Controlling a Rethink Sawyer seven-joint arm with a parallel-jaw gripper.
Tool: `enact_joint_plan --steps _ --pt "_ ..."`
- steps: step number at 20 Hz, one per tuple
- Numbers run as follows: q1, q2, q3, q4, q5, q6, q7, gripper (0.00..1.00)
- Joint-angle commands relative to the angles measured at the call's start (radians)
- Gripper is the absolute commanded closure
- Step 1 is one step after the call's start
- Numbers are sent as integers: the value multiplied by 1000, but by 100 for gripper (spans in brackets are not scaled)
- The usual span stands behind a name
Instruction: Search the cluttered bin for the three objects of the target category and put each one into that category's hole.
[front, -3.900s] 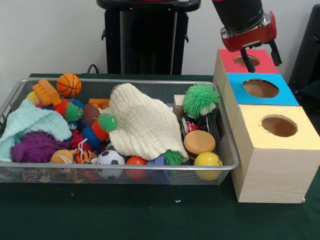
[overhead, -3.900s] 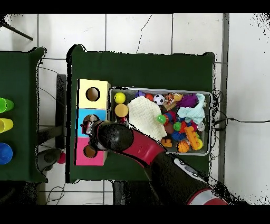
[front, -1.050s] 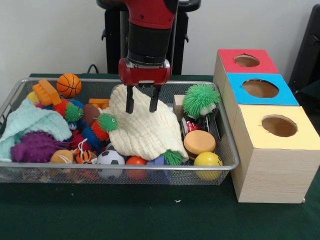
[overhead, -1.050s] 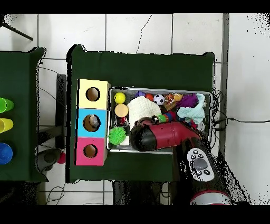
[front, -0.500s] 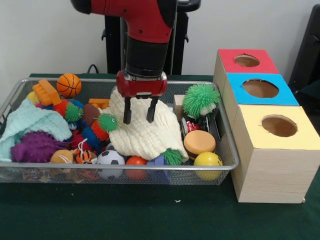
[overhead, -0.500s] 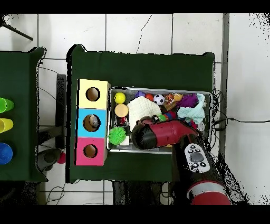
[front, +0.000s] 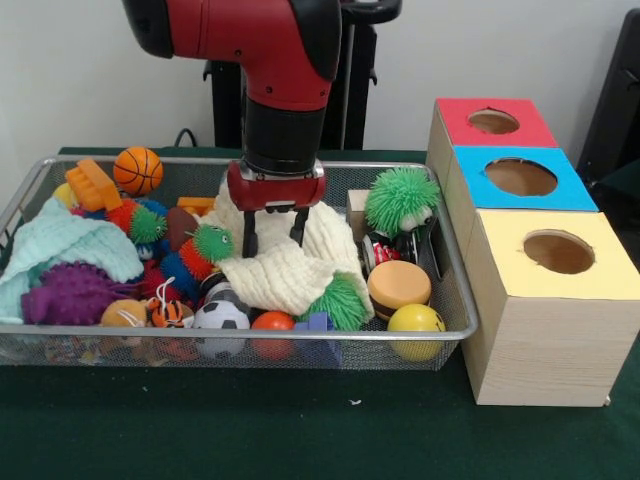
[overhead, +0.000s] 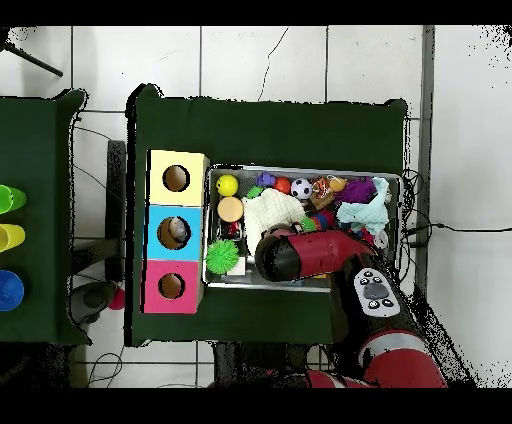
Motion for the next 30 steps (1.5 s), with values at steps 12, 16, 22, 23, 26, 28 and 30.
enact_joint_plan --steps 12,16,22,23,26,28,30 --pt "-151 66 155 25 138 49 82 100" --pt "-194 32 219 78 188 83 77 100" --pt "-331 -31 423 232 338 117 114 100" --pt "-341 -46 443 249 362 127 122 100" --pt "-359 -97 477 290 417 177 126 100" --pt "-360 -139 477 306 439 215 115 100" --pt "-357 -177 462 309 442 254 90 100"
